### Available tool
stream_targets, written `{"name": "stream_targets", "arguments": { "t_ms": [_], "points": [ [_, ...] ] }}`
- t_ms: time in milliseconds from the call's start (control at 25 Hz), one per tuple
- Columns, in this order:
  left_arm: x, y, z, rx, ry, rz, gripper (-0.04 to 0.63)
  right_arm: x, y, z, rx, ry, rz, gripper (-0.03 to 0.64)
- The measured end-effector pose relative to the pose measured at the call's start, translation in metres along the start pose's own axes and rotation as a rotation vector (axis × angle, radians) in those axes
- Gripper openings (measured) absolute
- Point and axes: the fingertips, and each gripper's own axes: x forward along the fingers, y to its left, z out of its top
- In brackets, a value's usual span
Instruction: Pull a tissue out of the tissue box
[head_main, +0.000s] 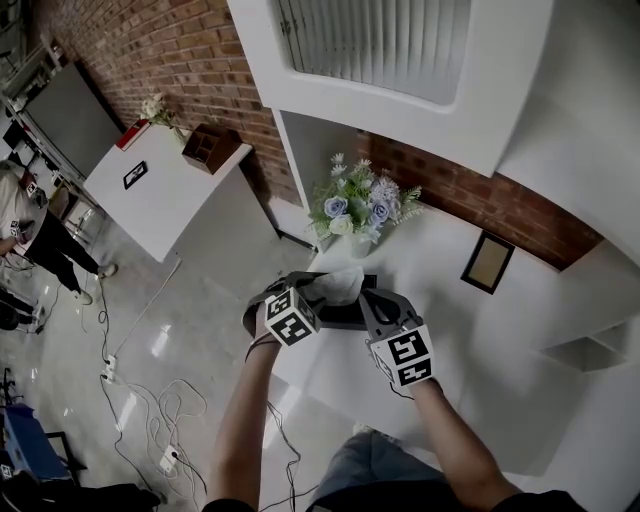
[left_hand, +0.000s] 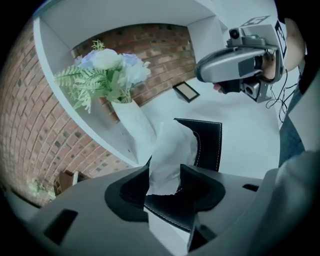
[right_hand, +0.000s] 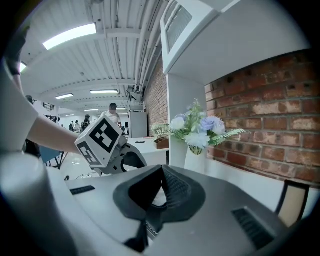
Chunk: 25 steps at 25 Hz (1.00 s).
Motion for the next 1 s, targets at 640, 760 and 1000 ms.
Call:
{"name": "stream_targets", "arguments": {
  "t_ms": [640, 760, 1000],
  "points": [
    [0.002, -0.011, -0.003, 0.059, 0.028, 0.04, 0.012, -0.007, -0.002, -0.004, 0.007, 0.001, -0.006, -0.002],
    [-0.001, -0.009, -0.002, 0.054, 0.021, 0.054, 0.011, -0.009, -0.002, -0.004, 0.009, 0.004, -0.01, -0.002],
    [-0.014, -0.001, 0.008, 0.052, -0.025, 0.113, 0.011, -0.014, -0.004, -0.006, 0.012, 0.009, -0.02, -0.002]
  ]
}}
